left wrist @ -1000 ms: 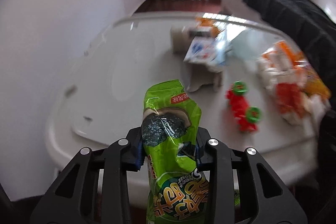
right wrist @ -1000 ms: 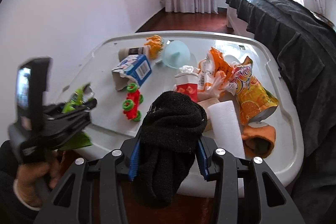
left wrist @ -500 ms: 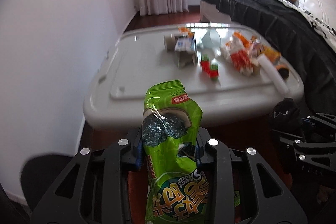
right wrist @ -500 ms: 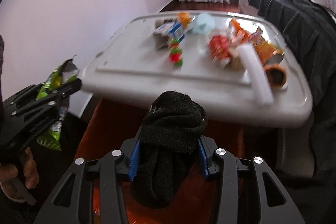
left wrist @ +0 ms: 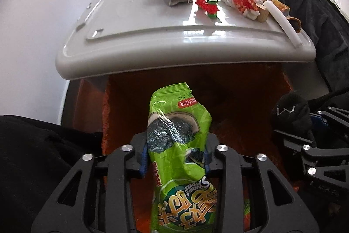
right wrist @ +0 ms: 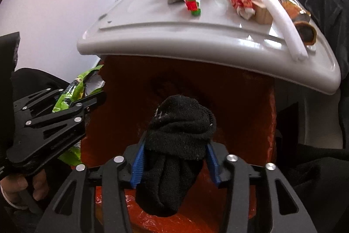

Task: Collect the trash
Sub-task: 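Lower both tools over the orange-lined bin and open both to drop items, then grasp the white foam tube with the right tool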

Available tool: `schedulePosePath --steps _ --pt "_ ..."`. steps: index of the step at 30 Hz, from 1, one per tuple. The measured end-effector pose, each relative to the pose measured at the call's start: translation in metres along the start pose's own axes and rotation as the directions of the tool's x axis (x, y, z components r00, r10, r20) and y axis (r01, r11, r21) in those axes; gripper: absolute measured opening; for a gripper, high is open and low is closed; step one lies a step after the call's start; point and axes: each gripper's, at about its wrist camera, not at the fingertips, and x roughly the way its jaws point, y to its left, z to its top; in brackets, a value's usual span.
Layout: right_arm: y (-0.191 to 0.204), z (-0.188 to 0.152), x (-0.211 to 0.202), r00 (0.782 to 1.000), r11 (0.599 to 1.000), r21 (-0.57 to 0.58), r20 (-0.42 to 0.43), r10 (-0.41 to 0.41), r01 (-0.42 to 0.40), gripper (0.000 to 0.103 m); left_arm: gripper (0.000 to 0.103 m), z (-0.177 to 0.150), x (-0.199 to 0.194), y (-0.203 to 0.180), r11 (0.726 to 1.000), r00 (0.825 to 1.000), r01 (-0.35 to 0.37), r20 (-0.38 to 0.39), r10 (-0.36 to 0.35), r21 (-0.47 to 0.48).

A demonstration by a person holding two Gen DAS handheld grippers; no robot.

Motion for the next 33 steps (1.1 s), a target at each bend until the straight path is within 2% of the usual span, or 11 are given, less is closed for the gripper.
schedulePosePath --steps 1,2,3,7,13,19,24,27,30,33 --pt "-0.001 0.000 0.001 1.000 1.000 0.001 0.000 -0.015 0.015 0.069 0.056 -0.001 0.003 0.000 1.000 1.000 -0.006 -0.015 0.006 0.001" --pt "-0.001 -0.001 0.002 0.999 0.999 0.002 0.005 -0.033 0.033 0.079 0.075 -0.002 0.008 0.001 1.000 0.999 -0.019 -0.041 0.019 -0.001" --pt "-0.002 0.000 0.000 0.998 0.998 0.003 0.022 -0.058 0.058 0.080 0.083 -0.003 0.012 0.002 0.999 0.998 -0.032 -0.059 0.032 -0.004" --pt "-0.010 0.002 -0.005 0.997 0.998 0.039 0.047 -0.060 0.058 0.080 0.083 -0.005 0.023 0.005 0.999 0.992 -0.049 -0.119 0.047 -0.010" --pt "-0.025 0.007 -0.020 0.993 0.994 0.086 0.092 -0.069 0.061 0.080 0.083 -0.001 0.017 0.003 0.999 0.995 -0.038 -0.090 0.038 0.003" --pt "-0.048 0.033 -0.039 0.983 0.990 0.108 0.151 -0.103 0.087 0.080 0.083 0.021 -0.004 -0.005 0.999 1.000 -0.017 0.000 0.017 0.037" --pt "-0.080 0.074 -0.058 0.950 0.974 0.125 0.227 -0.212 0.187 0.080 0.083 0.051 -0.023 -0.012 0.997 0.992 -0.033 0.122 0.025 0.063" --pt "-0.103 0.104 -0.048 0.947 0.966 0.139 0.209 -0.243 0.217 0.080 0.083 0.073 -0.026 -0.014 0.998 0.987 -0.029 0.162 0.021 0.049" --pt "-0.116 0.130 -0.027 0.952 0.960 0.128 0.152 -0.267 0.249 0.080 0.083 0.089 -0.021 -0.014 0.999 0.983 -0.036 0.179 0.030 0.030" --pt "-0.124 0.145 -0.004 0.958 0.959 0.107 0.090 -0.272 0.262 0.075 0.083 0.099 -0.014 -0.012 0.999 0.983 -0.038 0.181 0.035 0.016"
